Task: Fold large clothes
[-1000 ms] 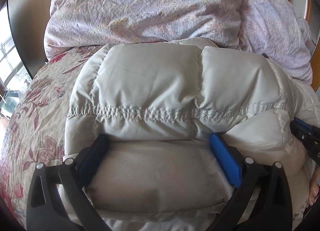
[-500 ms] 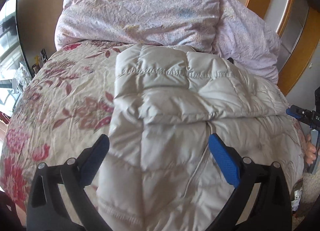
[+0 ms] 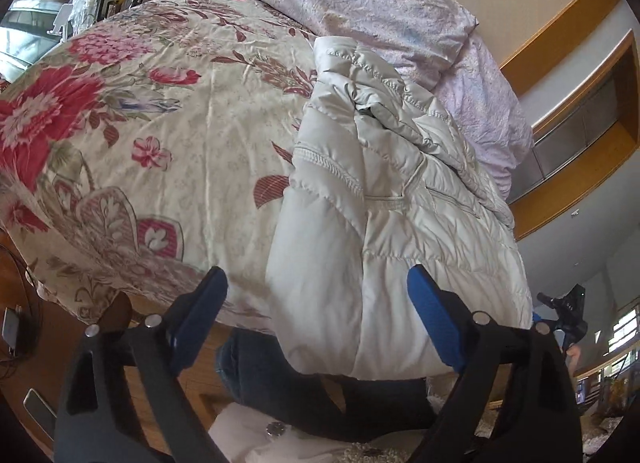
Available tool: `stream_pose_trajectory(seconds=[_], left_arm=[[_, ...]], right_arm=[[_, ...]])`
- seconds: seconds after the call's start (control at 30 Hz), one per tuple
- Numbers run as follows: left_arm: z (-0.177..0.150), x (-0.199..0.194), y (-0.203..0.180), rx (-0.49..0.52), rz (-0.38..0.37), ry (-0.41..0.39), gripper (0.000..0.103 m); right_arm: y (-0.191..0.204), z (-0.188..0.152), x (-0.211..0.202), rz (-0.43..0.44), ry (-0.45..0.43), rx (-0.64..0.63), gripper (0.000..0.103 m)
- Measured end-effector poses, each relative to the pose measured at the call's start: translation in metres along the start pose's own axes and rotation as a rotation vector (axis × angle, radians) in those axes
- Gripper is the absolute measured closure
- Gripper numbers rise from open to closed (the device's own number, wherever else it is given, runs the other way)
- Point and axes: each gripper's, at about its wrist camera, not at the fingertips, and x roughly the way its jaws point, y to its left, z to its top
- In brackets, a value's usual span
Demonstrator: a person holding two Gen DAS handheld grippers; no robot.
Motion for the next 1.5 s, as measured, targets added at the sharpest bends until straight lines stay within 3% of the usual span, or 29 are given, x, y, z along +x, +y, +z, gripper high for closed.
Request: stream_pose_trajectory(seconds=[0.07,0.23,0.47,0.6,0.77,0.93,1.07,1.13,1.27,1.33,1.5], left_arm=[[-0.003,0.001,-0.002,-0.004,-0.011,0.015,0.02],[-0.01,0.01,-0.008,0.001,-0.025,0.065,0.035],[-0.015,0.016,-0.007,-0.022,-0.011,0.082,0.042],[-0.019,0.02,-0.001,-0.051,-0.014,0.091,0.046],[-0.021,0.021,0.014,-0.123,-0.059,0.09,0.047],[-0.022,0.025,0.021,-0.154,-0.093,0.109,0.035],[-0.023,0.034,0.023,-0.183,-0.125,0.13,0.037],[-0.024,0.032,0.021,-0.18,-0.148,0.128,0.051],[-0.021,0.022,0.009,-0.131,-0.124,0.112,0.068],[-0.019,0.016,0.002,-0.11,-0.113,0.102,0.077],[-0.008,-0.001,-0.016,-0.058,-0.108,0.046,0.083]], right_arm=[[-0.009,-0.007,0.004,0.054,0.027,0.032,0.031],[-0.009,-0.018,0.008,0.123,0.053,0.019,0.034],[-0.016,-0.025,0.006,0.194,0.08,0.026,0.046],[-0.022,-0.028,0.007,0.228,0.084,0.038,0.047],[-0.022,-0.029,0.008,0.269,0.084,0.041,0.047],[-0.025,-0.029,0.012,0.284,0.09,0.06,0.047],[-0.022,-0.028,0.015,0.284,0.097,0.056,0.047],[-0.019,-0.028,0.015,0.279,0.099,0.044,0.048],[-0.012,-0.028,0.011,0.255,0.088,0.014,0.072],[-0.008,-0.027,0.007,0.251,0.075,-0.005,0.076],[0.011,-0.023,-0.004,0.216,0.02,-0.067,0.083]])
